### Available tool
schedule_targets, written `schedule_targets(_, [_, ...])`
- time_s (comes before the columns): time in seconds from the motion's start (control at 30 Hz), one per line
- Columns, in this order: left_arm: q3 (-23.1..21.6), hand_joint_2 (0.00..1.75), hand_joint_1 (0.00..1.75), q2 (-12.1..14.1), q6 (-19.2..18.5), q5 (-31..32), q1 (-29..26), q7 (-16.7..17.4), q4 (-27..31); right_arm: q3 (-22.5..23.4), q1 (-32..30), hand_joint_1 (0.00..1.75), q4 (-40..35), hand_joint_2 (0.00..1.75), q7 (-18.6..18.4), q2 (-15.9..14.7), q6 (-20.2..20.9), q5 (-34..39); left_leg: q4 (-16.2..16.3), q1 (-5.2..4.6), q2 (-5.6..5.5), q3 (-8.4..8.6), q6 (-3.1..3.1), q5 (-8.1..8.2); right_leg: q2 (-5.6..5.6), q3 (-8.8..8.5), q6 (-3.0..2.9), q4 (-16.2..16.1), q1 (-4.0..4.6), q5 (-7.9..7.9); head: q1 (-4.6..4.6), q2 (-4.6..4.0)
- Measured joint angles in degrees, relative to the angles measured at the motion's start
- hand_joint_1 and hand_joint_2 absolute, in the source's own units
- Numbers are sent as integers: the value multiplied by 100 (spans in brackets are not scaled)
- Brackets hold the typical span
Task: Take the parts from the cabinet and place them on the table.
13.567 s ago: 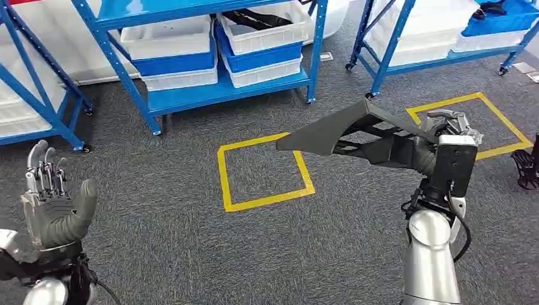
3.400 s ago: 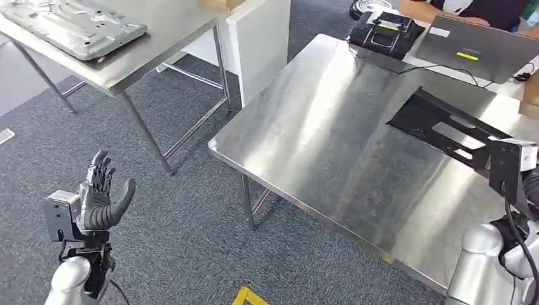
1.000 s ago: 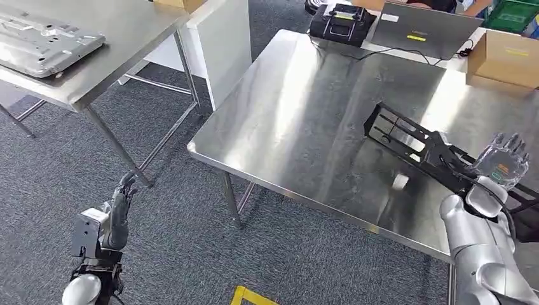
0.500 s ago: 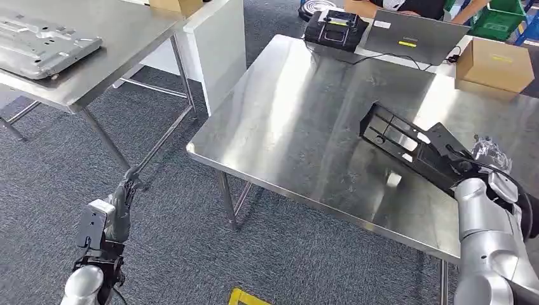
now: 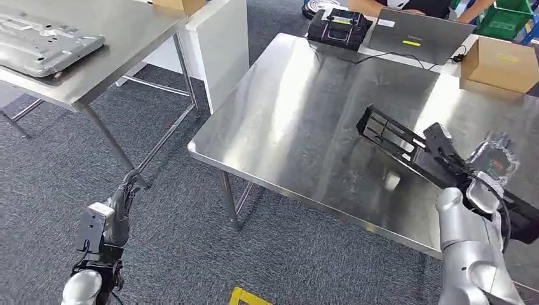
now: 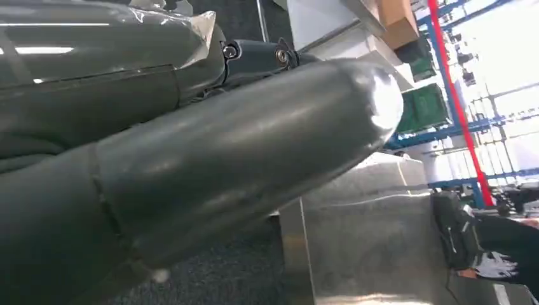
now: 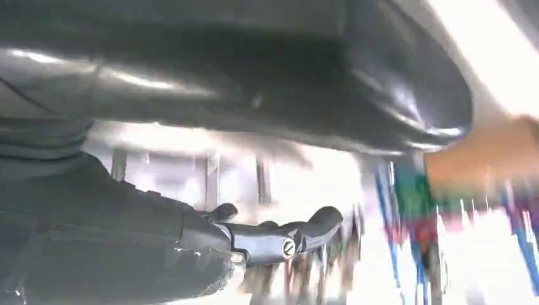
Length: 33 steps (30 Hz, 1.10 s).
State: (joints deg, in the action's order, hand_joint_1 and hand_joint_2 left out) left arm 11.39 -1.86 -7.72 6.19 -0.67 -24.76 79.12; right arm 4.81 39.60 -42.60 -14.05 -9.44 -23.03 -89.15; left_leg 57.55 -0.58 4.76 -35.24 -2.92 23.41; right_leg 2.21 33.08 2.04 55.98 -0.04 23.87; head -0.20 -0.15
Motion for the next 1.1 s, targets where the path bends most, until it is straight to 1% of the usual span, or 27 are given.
schedule_targets(0.03, [0,0,0,-7,2,0,-8,-4,0,18,-93,0,-303,0,0,11,-95,-40,0,2,-9,-15,5,-4,10,11,0,1,2,0,0,0])
schedule_targets(0.1, [-2,0,0,-20,11,0,-10,-13,0,46,-208,0,-790,0,9,35,-101,-77,0,2,-14,-27,6,-3,11,22,0,2,3,1,0,0])
schedule_targets(0.23, [-2,0,0,-41,15,0,-7,-17,0,105,-390,0,-1312,0,26,75,-143,-86,0,-2,-8,-54,7,0,8,51,0,2,2,2,0,0])
schedule_targets(0.27, [-4,0,0,-44,17,0,-7,-17,0,109,-415,0,-1382,0,26,77,-257,-85,0,-5,-9,-61,7,0,9,60,1,1,2,2,0,0])
schedule_targets(0.37, [-18,0,0,-46,20,-2,15,-44,-7,125,-439,0,-1657,0,26,55,-819,-85,0,-10,-10,-68,7,0,10,71,1,1,1,2,0,0])
schedule_targets(0.43, [-70,0,0,-44,63,-28,93,-70,-61,181,-407,0,-1973,0,76,-41,-995,-62,0,-12,-20,-72,6,-1,15,70,1,1,0,2,2,0])
schedule_targets(0.6, [-216,0,0,-24,177,-87,267,-138,-238,369,-165,0,-2428,0,271,-268,-993,-16,0,-15,-16,-75,4,1,12,70,3,0,-1,1,0,0])
schedule_targets(1.0, [-339,0,0,13,225,-155,379,-177,-439,453,-35,0,-2629,0,352,-382,-993,24,0,-16,-17,-76,4,1,13,72,3,1,-1,1,0,0])
schedule_targets(1.07, [-378,0,0,20,262,-208,381,-214,-468,448,-24,0,-2631,0,481,-389,-1028,333,0,-15,-17,-76,4,1,13,71,3,1,0,1,0,0])
schedule_targets(1.1, [-396,0,0,22,321,-225,374,-247,-472,444,-48,0,-2638,0,654,-376,-1105,720,0,-15,-17,-77,4,1,13,72,3,1,0,2,2,0])
